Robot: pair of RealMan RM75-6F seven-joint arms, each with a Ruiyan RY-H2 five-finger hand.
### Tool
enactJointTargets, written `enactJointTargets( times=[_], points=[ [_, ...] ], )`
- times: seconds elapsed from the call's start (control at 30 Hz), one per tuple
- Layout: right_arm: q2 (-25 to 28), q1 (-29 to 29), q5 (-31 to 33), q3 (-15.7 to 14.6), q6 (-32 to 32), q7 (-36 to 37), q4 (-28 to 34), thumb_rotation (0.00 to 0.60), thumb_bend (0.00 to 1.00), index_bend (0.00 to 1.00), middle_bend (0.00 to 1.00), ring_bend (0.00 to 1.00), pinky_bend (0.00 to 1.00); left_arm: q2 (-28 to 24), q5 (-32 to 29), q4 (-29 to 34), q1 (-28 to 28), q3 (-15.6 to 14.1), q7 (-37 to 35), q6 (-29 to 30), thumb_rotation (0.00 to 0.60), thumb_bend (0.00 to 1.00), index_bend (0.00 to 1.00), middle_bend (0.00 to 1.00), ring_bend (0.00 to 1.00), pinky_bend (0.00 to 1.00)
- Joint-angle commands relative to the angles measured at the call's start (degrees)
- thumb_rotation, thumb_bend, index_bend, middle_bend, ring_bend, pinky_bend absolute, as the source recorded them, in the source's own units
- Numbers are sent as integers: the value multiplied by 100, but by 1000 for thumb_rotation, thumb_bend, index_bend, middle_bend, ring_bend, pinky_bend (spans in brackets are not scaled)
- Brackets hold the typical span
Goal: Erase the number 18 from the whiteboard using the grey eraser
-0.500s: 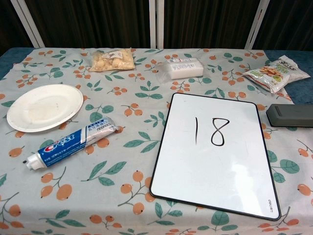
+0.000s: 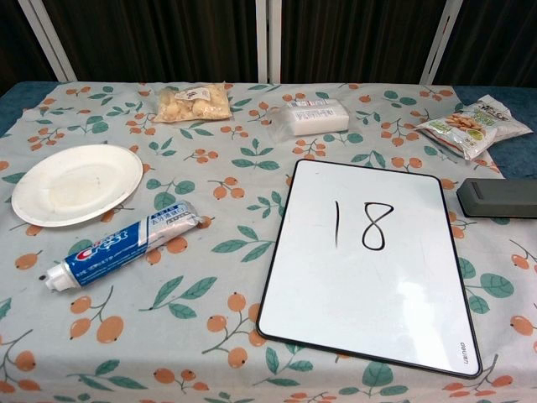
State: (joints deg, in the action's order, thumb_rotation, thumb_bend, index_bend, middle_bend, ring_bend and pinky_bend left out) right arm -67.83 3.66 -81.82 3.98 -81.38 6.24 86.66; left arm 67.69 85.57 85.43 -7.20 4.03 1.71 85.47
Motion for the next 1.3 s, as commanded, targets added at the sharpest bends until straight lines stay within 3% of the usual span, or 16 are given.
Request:
enactJointTargets(
  times=[0.03, 0.3, 0.53, 0.7, 1.3],
  points=[
    [83, 65, 118, -30, 253, -18, 131, 600, 142, 0, 0, 0, 0, -15, -18, -1, -4, -14, 26, -37, 501, 46, 101, 88, 61, 166],
    [488, 681, 450, 63, 1497, -21, 467, 600, 141, 0, 0, 0, 0, 50, -37, -62, -10, -58, 21, -112, 502, 46, 102, 89, 61, 166],
    [274, 1398, 592, 331, 2296, -96, 317, 600, 142, 0, 0, 0, 0, 81, 10, -38, -44, -82, 109, -144, 502, 46, 102, 89, 61, 167],
    [227, 1787, 755, 353, 2879, -213, 403, 600, 143, 0, 0, 0, 0, 60, 57, 24, -61, -113, 175, -162, 500, 46, 102, 88, 61, 166],
    [-357, 2286, 1280, 237, 3328, -848, 65, 600, 145, 0, 78, 0, 0, 55, 45, 20, -123, -151, 181, -299, 503, 46, 103, 88, 61, 166]
  ],
)
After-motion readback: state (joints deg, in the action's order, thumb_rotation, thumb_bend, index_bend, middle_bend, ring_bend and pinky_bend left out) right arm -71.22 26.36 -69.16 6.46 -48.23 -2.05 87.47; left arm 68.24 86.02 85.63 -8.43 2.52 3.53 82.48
